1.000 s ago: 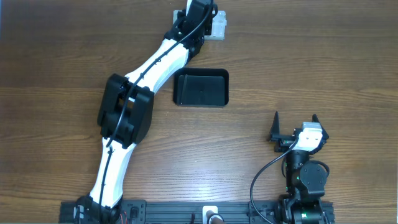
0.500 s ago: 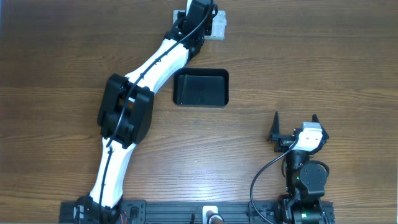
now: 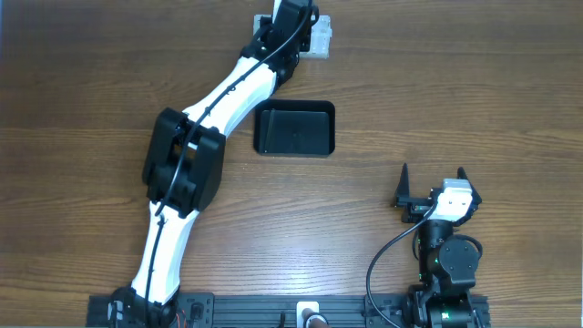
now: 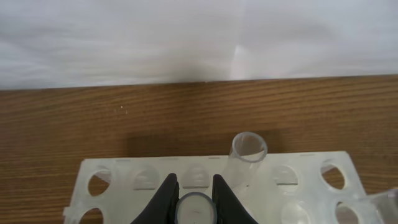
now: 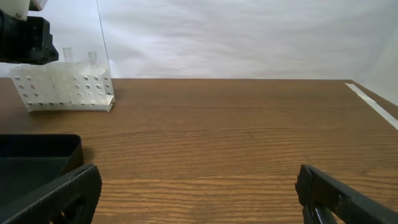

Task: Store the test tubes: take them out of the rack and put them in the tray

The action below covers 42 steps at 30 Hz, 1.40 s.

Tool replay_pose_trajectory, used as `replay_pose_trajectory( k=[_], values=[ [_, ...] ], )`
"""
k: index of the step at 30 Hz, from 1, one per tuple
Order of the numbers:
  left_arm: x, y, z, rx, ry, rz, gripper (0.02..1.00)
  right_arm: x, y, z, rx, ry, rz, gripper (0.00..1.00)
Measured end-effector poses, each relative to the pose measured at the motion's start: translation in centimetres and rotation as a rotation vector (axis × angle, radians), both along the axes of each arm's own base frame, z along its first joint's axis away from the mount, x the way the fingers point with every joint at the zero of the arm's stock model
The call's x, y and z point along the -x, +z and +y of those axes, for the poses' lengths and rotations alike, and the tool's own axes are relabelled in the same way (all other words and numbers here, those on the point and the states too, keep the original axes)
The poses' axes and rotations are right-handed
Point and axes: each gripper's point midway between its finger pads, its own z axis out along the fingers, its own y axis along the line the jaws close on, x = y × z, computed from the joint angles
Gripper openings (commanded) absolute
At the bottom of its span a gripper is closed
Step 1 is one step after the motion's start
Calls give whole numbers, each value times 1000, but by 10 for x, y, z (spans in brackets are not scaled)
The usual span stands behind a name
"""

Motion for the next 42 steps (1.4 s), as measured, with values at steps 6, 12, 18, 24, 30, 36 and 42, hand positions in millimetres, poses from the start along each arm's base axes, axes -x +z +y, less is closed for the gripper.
replay_pose_trajectory(
  k=[6, 12, 18, 24, 30, 36, 42],
  values=[
    [4, 79, 7, 44, 1, -114, 86, 0, 0, 0, 0, 0, 0, 993],
    [35, 204, 31, 112, -7, -261, 58, 0, 0, 0, 0, 0, 0, 993],
    [86, 197, 36, 134, -39, -41, 40, 0, 0, 0, 1, 0, 0, 991],
    [120, 93, 29, 168, 77, 307, 40, 0, 0, 0, 0, 0, 0, 993],
    [138, -4, 25, 148, 182, 542, 34, 0, 0, 0, 0, 0, 0, 993],
    [142, -38, 19, 155, 196, 619, 40, 0, 0, 0, 0, 0, 0, 991],
    [147, -42, 15, 155, 174, 644, 49, 0, 0, 0, 0, 0, 0, 993]
  ],
)
